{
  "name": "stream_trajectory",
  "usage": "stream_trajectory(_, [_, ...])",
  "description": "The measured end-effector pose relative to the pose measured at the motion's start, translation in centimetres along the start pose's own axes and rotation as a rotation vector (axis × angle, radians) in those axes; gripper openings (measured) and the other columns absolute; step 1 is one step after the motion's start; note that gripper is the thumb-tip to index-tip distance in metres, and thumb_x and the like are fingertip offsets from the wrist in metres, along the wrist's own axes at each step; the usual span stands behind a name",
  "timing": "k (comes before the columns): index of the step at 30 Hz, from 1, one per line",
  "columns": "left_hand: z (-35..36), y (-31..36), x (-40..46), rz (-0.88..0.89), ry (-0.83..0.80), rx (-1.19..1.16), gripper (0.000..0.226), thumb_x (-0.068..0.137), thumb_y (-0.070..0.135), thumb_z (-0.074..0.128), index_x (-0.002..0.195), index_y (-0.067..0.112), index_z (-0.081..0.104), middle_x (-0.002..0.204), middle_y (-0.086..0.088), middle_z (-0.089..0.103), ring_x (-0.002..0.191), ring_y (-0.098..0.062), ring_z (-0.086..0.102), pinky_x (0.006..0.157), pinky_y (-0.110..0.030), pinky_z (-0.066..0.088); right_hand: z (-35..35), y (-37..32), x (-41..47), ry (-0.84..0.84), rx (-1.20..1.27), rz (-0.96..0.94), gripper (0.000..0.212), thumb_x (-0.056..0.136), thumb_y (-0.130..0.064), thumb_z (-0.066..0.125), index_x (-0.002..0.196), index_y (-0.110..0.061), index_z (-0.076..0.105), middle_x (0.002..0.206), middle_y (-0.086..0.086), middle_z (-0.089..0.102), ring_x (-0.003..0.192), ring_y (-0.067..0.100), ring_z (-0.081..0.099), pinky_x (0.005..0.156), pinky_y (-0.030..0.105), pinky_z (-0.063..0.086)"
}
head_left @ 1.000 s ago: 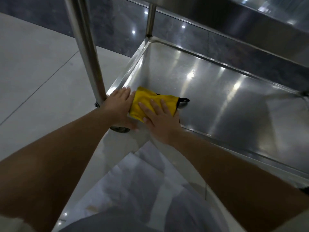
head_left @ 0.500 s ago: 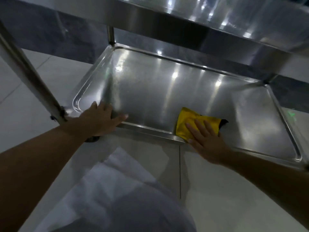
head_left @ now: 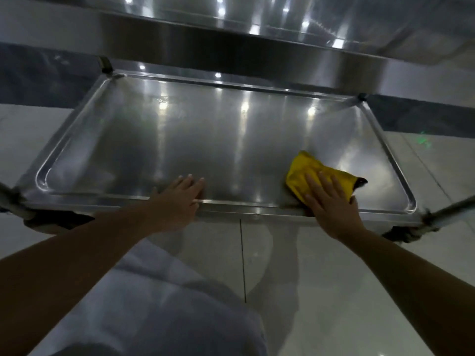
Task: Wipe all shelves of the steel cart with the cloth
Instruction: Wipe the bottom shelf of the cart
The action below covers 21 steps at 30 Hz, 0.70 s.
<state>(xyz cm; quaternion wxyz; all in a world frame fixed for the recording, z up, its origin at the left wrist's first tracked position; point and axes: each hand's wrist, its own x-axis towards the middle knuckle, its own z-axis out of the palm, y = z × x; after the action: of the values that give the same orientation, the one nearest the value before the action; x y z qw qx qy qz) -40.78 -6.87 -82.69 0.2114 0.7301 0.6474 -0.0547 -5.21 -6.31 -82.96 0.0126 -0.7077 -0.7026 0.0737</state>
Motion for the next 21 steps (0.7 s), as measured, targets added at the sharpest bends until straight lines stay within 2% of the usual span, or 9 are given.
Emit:
stream_trajectory(2, [-0.9, 1.2, 0.8, 0.005, -0.066, -0.083, 0.068, 0.097, 0.019, 0.045, 0.153, 0.023, 0.007, 0.161, -0.011, 0.002, 0.148, -0.028, 0.006, 0.119, -0.045, 0.012, -0.3, 1.3, 1.0, -0.006, 0.071, 0.206, 0.053, 0.099, -0.051, 0.030, 0.149, -0.048, 0.011, 0.161, -0.012, 0.003, 0.148, 0.020, -0.002, 0.109, 0.063, 0.015])
stream_trajectory(4, [-2.0, 1.9, 1.6, 0.000, -0.103, -0.154, 0.070, 0.095, 0.016, 0.049, 0.153, 0.021, 0.009, 0.161, -0.012, 0.001, 0.148, -0.028, 0.006, 0.117, -0.034, 0.009, 0.2, -0.8, 1.7, 0.050, 0.145, 0.344, 0.053, 0.097, -0.056, 0.029, 0.148, -0.049, 0.013, 0.162, -0.008, 0.006, 0.148, 0.024, -0.002, 0.107, 0.070, 0.009])
stream_trajectory(6, [-2.4, 2.2, 2.4, 0.017, -0.114, -0.106, 0.072, 0.095, 0.022, 0.052, 0.153, 0.021, 0.009, 0.161, -0.011, 0.002, 0.148, -0.026, 0.008, 0.116, -0.031, 0.011, 1.2, -4.5, 1.8, 0.107, 0.133, 0.323, 0.055, 0.096, -0.058, 0.027, 0.148, -0.047, 0.012, 0.162, -0.004, 0.007, 0.148, 0.028, -0.002, 0.105, 0.073, 0.007])
stream_trajectory(8, [-2.2, 2.8, 3.1, 0.044, -0.114, 0.009, 0.075, 0.095, 0.034, 0.053, 0.153, 0.021, 0.007, 0.161, -0.009, 0.003, 0.148, -0.025, 0.010, 0.116, -0.035, 0.013, 2.4, -7.4, 1.0, 0.131, 0.032, 0.133, 0.056, 0.096, -0.059, 0.022, 0.149, -0.046, 0.010, 0.162, -0.003, 0.006, 0.148, 0.029, -0.001, 0.106, 0.072, 0.008])
stream_trajectory(10, [-2.2, 3.8, 3.9, 0.044, -0.076, 0.049, 0.076, 0.093, 0.046, 0.051, 0.153, 0.022, 0.010, 0.161, -0.005, 0.006, 0.147, -0.024, 0.013, 0.117, -0.039, 0.016, 2.6, -7.5, 0.0, 0.129, -0.032, -0.139, 0.055, 0.096, -0.057, 0.017, 0.149, -0.044, 0.017, 0.161, -0.001, 0.014, 0.148, 0.031, 0.007, 0.106, 0.068, 0.013])
stream_trajectory(13, [-1.7, 6.6, 5.2, -0.029, 0.030, 0.021, 0.074, 0.093, 0.056, 0.042, 0.153, 0.025, 0.010, 0.161, -0.006, 0.009, 0.147, -0.027, 0.009, 0.116, -0.052, 0.017, 1.7, -2.7, 0.0, 0.090, -0.080, -0.545, 0.053, 0.097, -0.053, 0.022, 0.148, -0.039, 0.023, 0.158, 0.000, 0.023, 0.147, 0.032, 0.015, 0.106, 0.061, 0.028])
stream_trajectory(15, [-0.4, 8.6, 5.5, -0.090, 0.083, 0.084, 0.075, 0.091, 0.066, 0.033, 0.152, 0.030, 0.008, 0.161, -0.011, 0.006, 0.147, -0.033, 0.005, 0.113, -0.060, 0.013, 0.9, 1.7, 0.6, 0.075, -0.082, -0.630, 0.052, 0.098, -0.050, 0.027, 0.148, -0.036, 0.022, 0.159, 0.000, 0.021, 0.147, 0.031, 0.013, 0.108, 0.057, 0.029])
stream_trajectory(18, [1.8, 10.1, 5.2, -0.137, 0.186, 0.158, 0.083, 0.083, 0.078, 0.024, 0.151, 0.035, 0.005, 0.160, -0.015, -0.001, 0.147, -0.036, -0.003, 0.111, -0.063, 0.002, -0.4, 7.5, 1.3, 0.098, -0.015, -0.449, 0.050, 0.099, -0.041, 0.042, 0.145, -0.034, 0.024, 0.157, 0.003, 0.023, 0.147, 0.030, 0.012, 0.109, 0.058, 0.029])
stream_trajectory(21, [2.9, 9.9, 5.4, -0.131, 0.238, 0.100, 0.081, 0.081, 0.081, 0.022, 0.150, 0.042, 0.004, 0.160, -0.012, -0.006, 0.147, -0.032, -0.010, 0.112, -0.061, -0.006, -0.4, 9.3, 2.3, 0.160, 0.061, -0.028, 0.054, 0.099, -0.038, 0.044, 0.148, -0.037, 0.022, 0.159, 0.003, 0.020, 0.148, 0.030, 0.009, 0.109, 0.060, 0.025])
